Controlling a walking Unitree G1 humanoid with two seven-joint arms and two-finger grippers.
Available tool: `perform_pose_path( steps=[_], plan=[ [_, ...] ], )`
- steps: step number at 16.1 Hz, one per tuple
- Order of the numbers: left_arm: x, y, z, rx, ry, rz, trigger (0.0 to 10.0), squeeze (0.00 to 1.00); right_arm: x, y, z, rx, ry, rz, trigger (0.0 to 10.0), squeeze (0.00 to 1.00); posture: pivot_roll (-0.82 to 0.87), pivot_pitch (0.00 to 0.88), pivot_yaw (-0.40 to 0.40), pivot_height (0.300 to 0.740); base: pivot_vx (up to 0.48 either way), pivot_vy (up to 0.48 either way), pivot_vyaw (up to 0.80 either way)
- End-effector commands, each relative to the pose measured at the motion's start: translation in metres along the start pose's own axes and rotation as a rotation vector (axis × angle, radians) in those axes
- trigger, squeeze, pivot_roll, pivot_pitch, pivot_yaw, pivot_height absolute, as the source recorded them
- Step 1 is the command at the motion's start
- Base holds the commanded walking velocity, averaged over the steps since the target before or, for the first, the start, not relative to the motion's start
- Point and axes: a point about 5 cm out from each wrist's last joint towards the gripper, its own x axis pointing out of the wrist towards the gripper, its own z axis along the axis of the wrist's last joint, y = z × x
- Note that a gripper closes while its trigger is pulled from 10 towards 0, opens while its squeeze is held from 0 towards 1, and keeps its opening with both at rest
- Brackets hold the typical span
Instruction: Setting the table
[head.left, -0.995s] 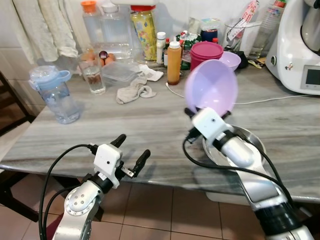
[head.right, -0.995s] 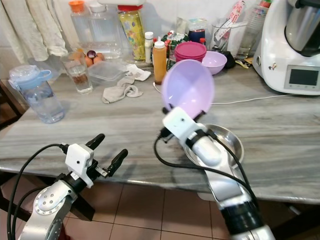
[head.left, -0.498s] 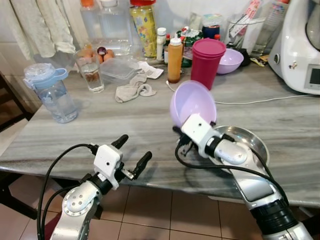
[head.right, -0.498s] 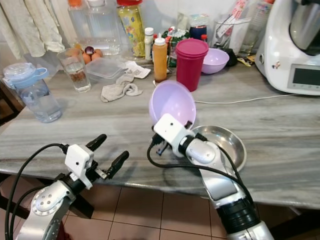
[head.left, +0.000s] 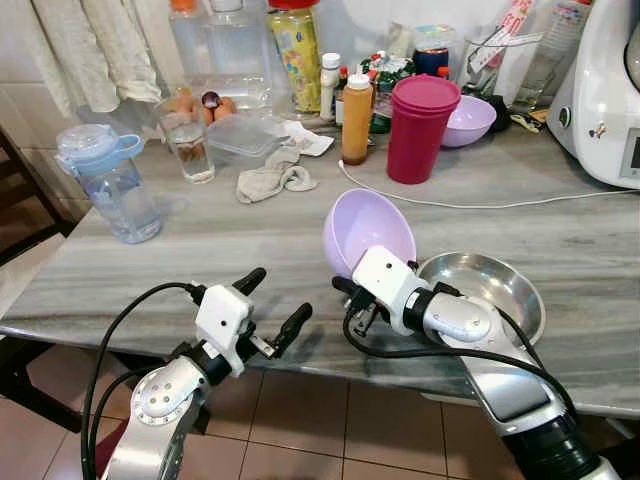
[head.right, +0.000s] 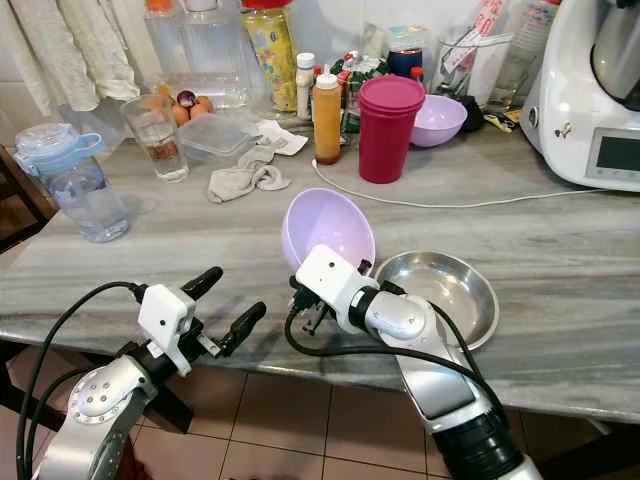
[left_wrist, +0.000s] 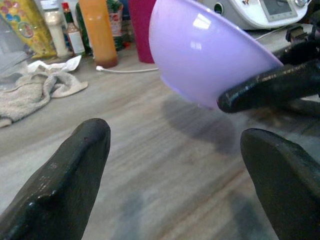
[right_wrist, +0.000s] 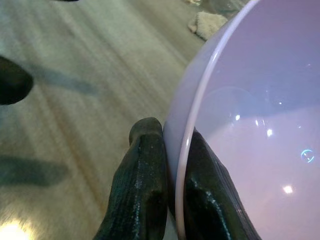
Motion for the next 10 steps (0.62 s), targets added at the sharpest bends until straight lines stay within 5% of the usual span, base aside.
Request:
perform_pose_path(
  steps=[1,8,10],
  plan=[
    [0.0019,0.0003,0.0060,0.009,-0.009,-0.007,10.0,0.00,-0.0011,0.0058,0.0068,-0.017,-0.013,0.037,10.0,0.00,-0.22,0.090,0.076,0.740,0.000,0.000,0.00],
    [0.0012,0.0004,0.0060,0.000,0.002,-0.023,10.0,0.00,-0.0065,0.0128,0.0036,0.018,0.060,0.104,10.0,0.00,-0.22,0.086,0.080,0.740,0.000,0.000,0.00],
    [0.0013,-0.0016,0.0055,-0.013,-0.001,-0.051,10.0,0.00,-0.0072,0.0124,0.0009,0.022,0.077,0.101,10.0,0.14,-0.23,0.087,0.081,0.740,0.000,0.000,0.00]
  ],
)
